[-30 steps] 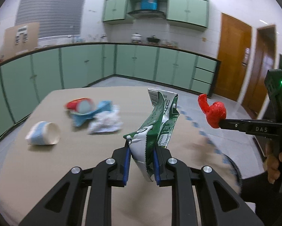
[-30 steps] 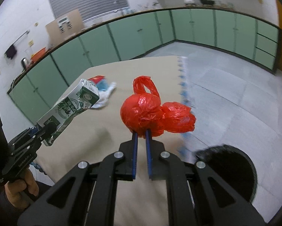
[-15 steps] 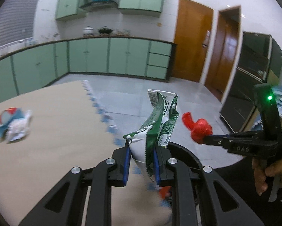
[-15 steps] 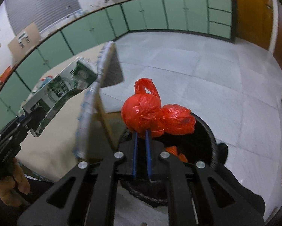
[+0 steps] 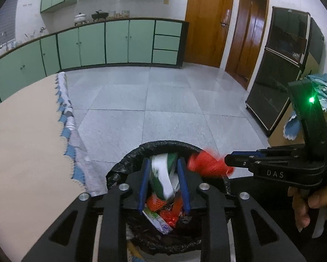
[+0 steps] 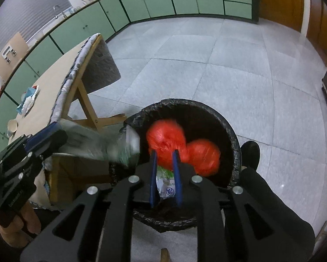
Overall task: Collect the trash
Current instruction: 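Open both tools to drop the carton and red bag into the bin, then move both tools back over the table toward the paper cup and tissue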
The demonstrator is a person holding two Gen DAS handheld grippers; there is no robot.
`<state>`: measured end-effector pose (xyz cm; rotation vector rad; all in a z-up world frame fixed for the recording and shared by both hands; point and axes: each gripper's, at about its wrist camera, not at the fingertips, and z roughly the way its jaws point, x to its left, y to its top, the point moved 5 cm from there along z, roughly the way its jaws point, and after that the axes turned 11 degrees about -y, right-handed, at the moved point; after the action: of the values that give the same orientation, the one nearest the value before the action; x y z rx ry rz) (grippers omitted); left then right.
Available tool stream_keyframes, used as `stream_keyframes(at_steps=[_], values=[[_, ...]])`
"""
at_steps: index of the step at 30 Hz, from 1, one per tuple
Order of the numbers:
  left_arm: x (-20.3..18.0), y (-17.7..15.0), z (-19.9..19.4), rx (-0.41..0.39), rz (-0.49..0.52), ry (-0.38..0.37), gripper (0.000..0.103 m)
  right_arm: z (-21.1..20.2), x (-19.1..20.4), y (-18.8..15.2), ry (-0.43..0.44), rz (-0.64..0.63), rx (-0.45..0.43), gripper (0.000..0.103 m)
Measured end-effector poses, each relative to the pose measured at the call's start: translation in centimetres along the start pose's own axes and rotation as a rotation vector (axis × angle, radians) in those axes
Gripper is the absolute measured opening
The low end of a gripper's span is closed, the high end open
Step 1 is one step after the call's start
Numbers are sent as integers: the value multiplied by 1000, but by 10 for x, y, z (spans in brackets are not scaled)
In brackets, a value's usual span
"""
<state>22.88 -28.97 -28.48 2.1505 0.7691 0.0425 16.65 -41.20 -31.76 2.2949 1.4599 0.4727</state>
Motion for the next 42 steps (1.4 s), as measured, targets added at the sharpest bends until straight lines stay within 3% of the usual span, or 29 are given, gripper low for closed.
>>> stream_keyframes(at_steps=[7,11,15,18,27,32,42], values=[[6,0,0,2,-4,8,32,0,-8,0,13,17,-7,20],[16,2,-20,-39,-29,46,44,-9,-3,4,24,11,-25,23],[34,1,-47,-84,-57,98,50,-21,10,8,44,-13,-53,23],[51,-2,-74,-123,-88,153,54,-31,32,13,58,-54,-82,23],[100,-23,-143,-188,-169,303,55,-53,98,25,103,-155,-137,29],[127,-36,-185,-223,-215,390,62,-67,137,32,119,-225,-178,40],[182,-72,-255,-275,-321,563,70,-68,238,46,207,-357,-206,42]])
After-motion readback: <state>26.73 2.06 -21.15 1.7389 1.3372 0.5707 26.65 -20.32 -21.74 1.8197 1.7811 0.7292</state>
